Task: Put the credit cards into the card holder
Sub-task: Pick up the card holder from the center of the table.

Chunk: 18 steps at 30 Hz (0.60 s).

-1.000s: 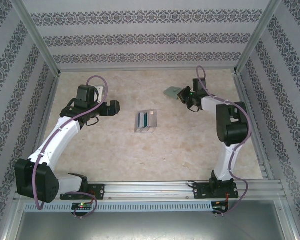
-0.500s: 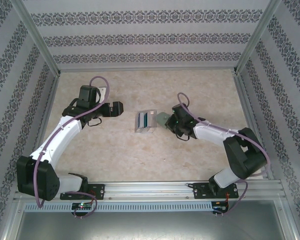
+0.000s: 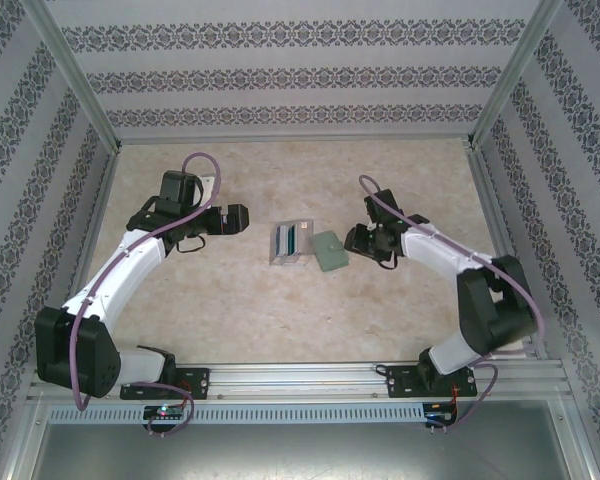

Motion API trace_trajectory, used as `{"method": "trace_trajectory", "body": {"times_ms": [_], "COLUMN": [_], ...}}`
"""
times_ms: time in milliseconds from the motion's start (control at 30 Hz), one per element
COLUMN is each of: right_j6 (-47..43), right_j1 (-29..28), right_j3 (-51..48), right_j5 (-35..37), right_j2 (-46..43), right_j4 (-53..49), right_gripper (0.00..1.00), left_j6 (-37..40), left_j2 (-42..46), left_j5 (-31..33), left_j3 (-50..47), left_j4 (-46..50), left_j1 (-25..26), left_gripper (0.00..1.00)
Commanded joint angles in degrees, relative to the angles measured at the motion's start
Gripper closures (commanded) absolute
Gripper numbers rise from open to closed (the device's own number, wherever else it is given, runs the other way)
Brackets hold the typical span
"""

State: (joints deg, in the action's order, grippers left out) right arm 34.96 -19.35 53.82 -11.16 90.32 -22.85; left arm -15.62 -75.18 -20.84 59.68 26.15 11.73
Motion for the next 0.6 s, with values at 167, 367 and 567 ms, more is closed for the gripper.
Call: {"method": "trace_trajectory", "body": {"times_ms": [167, 367, 567], "right_j6": [-11.52, -11.93, -7.69], "right_j1": [1.55, 2.39, 2.14], "right_j3": [1.67, -0.66, -4.72], "right_j5": [-15.6, -21.35, -28.17], "right_j2": [11.04, 7.8, 5.16], "right_j4": [1.58, 4.86, 11.7], "right_gripper": [0.57, 0.81, 1.0], "left_j6": [-8.19, -13.01, -20.37], "left_j2": [1.03, 10.19, 17.62], "left_j5": [-7.89, -7.81, -9.61], "left_j3": [-1.05, -7.28, -18.3], "left_j4": [-2.79, 0.72, -2.78], "left_j1": [3.3, 3.54, 3.65], "left_gripper": [0.0, 0.0, 0.01]}}
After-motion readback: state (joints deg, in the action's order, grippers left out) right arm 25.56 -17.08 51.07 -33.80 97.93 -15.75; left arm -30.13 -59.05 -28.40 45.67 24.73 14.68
